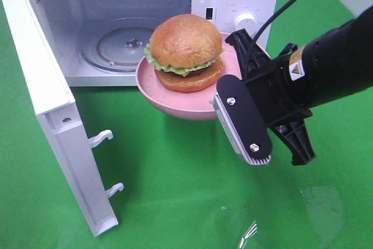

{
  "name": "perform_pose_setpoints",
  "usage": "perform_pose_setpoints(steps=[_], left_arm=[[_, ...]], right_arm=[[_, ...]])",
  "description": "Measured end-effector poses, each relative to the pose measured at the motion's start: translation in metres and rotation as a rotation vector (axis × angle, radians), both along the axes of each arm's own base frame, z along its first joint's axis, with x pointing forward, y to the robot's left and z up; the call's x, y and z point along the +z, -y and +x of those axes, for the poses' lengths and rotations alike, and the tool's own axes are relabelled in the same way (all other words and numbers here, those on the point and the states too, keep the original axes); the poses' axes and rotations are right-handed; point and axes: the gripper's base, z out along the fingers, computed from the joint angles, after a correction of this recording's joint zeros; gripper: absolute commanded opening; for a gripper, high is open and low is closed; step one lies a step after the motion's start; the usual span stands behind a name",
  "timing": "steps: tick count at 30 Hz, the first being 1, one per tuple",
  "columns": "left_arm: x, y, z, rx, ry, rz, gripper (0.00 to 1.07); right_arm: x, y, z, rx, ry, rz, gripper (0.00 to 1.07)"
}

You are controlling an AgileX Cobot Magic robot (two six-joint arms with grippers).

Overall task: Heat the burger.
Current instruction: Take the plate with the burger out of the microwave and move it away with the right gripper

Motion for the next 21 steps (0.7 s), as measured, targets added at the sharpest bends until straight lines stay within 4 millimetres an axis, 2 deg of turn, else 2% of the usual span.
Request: perform_pose_setpoints(steps=[3, 8, 10, 21], left_arm=[[0.000, 0.000, 0.000, 0.000, 0.000, 0.000, 0.98], [0.000, 0.000, 0.000, 0.000, 0.000, 0.000, 0.98], [0.000, 0.000, 0.000, 0.000, 0.000, 0.000, 0.98], [0.000, 0.000, 0.000, 0.000, 0.000, 0.000, 0.98]], right_arm=[[0.002, 0.013, -0.015, -0.024, 0.002, 0.014, 0.00], [0.005, 0.022, -0.025, -0.045, 0.006, 0.025, 0.00], [0.009, 0.034, -0.036, -0.075, 0.011, 0.020, 0.00], [0.023, 0.061, -0.059, -0.238, 0.027, 0.063, 0.00]])
